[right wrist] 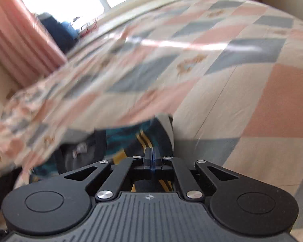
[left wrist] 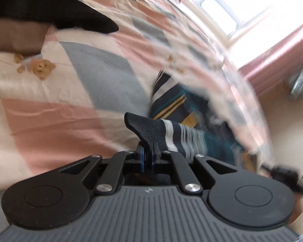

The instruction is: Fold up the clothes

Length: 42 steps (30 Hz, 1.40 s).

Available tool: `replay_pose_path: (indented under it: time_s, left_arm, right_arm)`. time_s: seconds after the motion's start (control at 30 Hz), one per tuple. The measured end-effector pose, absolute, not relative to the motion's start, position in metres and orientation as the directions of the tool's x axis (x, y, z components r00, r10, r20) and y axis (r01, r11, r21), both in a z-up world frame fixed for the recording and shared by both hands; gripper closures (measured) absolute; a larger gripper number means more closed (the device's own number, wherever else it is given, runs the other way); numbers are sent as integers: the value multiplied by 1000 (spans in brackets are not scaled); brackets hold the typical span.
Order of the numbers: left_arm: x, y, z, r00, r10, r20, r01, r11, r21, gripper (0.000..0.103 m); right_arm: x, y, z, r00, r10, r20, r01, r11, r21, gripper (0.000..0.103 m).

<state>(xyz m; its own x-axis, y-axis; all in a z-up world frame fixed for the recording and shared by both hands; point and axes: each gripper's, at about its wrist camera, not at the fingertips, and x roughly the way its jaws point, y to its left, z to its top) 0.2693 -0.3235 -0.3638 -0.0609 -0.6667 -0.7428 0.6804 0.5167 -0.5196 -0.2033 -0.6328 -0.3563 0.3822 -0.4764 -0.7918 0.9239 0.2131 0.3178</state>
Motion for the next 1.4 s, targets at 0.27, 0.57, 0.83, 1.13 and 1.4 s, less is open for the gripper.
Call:
replay_pose_path:
  time_s: [0.27,0.57,0.83,1.13,1.4]
  left_arm:
    - [264,-332,-375,-61,-636,-769,677,540,-500,98]
    - [263,-333,-376,-57,-624,-779,670,554,-494,98]
    - [257,-340,-368,-47,-622,-781,696,541,-473,98]
    - [230,-340,-371,-43,-582,-812,757,512,-407,97]
    - [235,-306,-360,-28,-613,-790,537,657,-529,62]
  right_arm:
    - [-191,-570,-327,307,-583,-752,927,362,97,90]
    - [-204,-481,-336,263,-552,-791,777,607,-166,68]
    - [-215,-504,-352,291,-533,-795,841,539,-54,91]
    - [-276,-523,-374,275,-401,-874,948,264,177,103]
    - [-254,-526,-312,350,-564,-748,925,335,180,88]
